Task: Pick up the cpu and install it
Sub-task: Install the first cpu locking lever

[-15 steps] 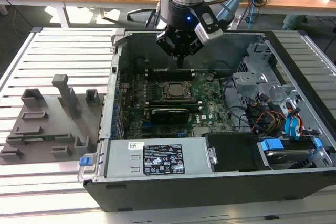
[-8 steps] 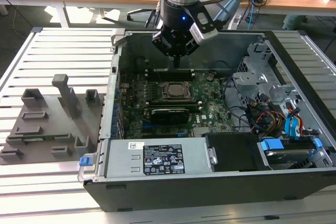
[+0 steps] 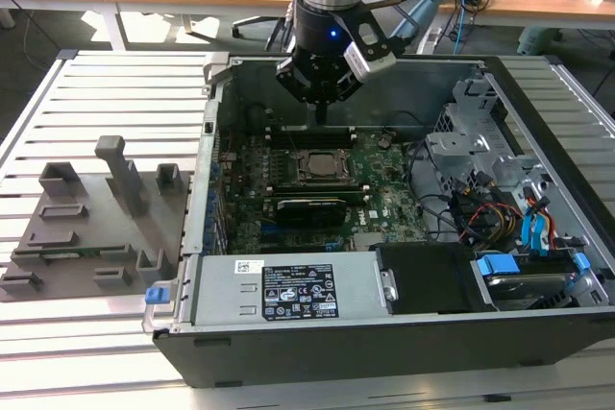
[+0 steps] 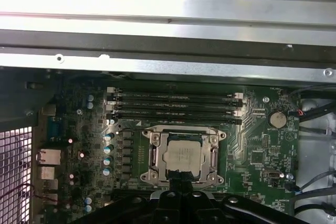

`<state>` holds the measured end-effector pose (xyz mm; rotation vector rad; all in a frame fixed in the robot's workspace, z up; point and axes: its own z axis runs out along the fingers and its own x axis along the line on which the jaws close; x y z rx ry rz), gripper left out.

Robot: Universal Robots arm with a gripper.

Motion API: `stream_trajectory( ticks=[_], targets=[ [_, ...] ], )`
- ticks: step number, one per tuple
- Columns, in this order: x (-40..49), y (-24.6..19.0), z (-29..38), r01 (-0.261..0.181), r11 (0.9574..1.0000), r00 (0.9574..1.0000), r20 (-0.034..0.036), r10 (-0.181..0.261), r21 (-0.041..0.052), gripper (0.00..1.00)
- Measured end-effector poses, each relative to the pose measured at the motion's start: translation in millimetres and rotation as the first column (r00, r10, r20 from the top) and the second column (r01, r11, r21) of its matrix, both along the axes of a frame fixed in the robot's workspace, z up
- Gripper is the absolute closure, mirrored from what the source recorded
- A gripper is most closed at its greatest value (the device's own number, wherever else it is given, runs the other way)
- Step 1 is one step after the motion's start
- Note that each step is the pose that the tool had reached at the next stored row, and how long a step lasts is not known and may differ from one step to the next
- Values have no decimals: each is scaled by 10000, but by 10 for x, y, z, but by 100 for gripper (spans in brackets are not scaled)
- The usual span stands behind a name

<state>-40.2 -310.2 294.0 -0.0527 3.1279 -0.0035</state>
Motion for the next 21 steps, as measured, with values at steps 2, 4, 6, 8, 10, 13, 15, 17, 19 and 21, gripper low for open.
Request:
stream_trajectory(
  ticks=[2, 4, 6, 8, 10, 13, 15, 17, 19, 21],
  targets=[
    [-6, 0, -4, 1, 10000, 10000, 1, -1, 2, 89],
    [-15, 1, -9, 0, 10000, 10000, 1, 0, 2, 89],
    [-44, 1, -17, 0, 10000, 10000, 1, 0, 2, 89],
    [-82, 2, -26, 0, 10000, 10000, 1, 0, 3, 89],
    [-133, 15, -49, 1, 10000, 10000, 1, -1, 2, 89],
    [-191, 45, -91, 0, 10000, 10000, 2, 0, 2, 89],
    [-247, 90, -120, 0, 10000, 10000, 2, 0, 3, 89],
    [-289, 122, -134, 1, 10000, 10000, 2, -1, 3, 89],
    [-383, 183, -155, -1, 10000, 10000, 1, 1, 1, 89],
    [-427, 204, -161, 1, 10000, 10000, 2, -1, 3, 89]
  ],
)
